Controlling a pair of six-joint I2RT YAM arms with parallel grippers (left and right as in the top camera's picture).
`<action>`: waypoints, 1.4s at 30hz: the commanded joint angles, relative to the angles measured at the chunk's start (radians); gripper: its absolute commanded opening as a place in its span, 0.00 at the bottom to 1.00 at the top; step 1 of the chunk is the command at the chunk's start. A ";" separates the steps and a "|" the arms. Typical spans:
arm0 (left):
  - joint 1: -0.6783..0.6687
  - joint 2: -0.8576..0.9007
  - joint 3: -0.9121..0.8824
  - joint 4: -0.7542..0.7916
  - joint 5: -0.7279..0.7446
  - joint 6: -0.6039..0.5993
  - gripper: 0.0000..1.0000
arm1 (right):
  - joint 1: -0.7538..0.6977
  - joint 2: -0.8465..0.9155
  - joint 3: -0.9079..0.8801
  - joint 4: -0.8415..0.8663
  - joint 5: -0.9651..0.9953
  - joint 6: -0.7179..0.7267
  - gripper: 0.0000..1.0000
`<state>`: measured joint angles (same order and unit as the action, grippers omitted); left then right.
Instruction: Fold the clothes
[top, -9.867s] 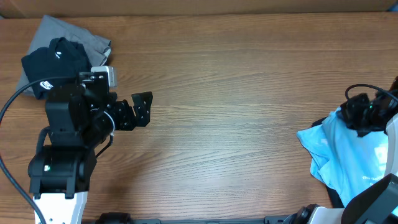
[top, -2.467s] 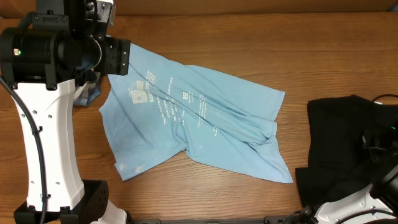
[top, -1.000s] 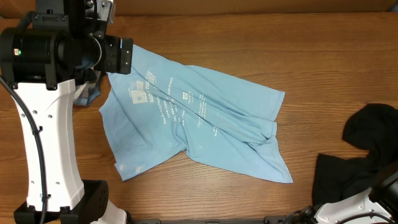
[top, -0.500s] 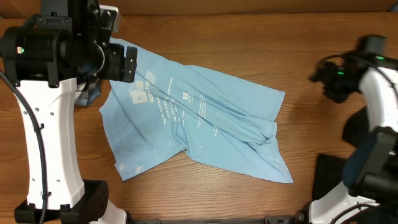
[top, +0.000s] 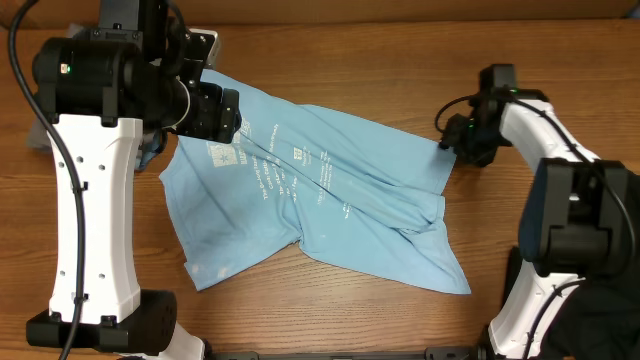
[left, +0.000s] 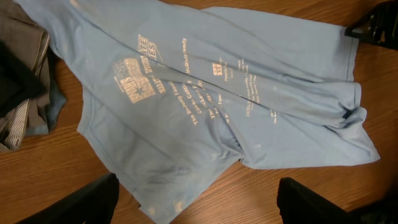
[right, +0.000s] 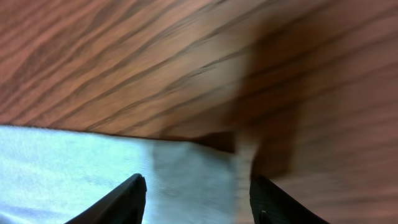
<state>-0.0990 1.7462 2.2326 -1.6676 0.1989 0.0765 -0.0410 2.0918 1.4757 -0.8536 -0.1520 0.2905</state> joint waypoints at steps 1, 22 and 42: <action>-0.011 0.001 -0.001 0.005 0.011 -0.010 0.84 | 0.013 0.002 -0.011 0.018 -0.002 -0.002 0.56; -0.013 0.001 -0.001 0.008 0.011 -0.013 0.85 | 0.012 0.003 -0.016 0.055 0.123 0.080 0.04; -0.013 0.001 -0.001 0.009 0.007 -0.013 0.91 | -0.327 -0.071 0.615 0.160 0.046 0.103 1.00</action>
<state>-0.1051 1.7462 2.2314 -1.6539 0.1986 0.0761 -0.3309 2.0472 2.0510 -0.6495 -0.0399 0.3782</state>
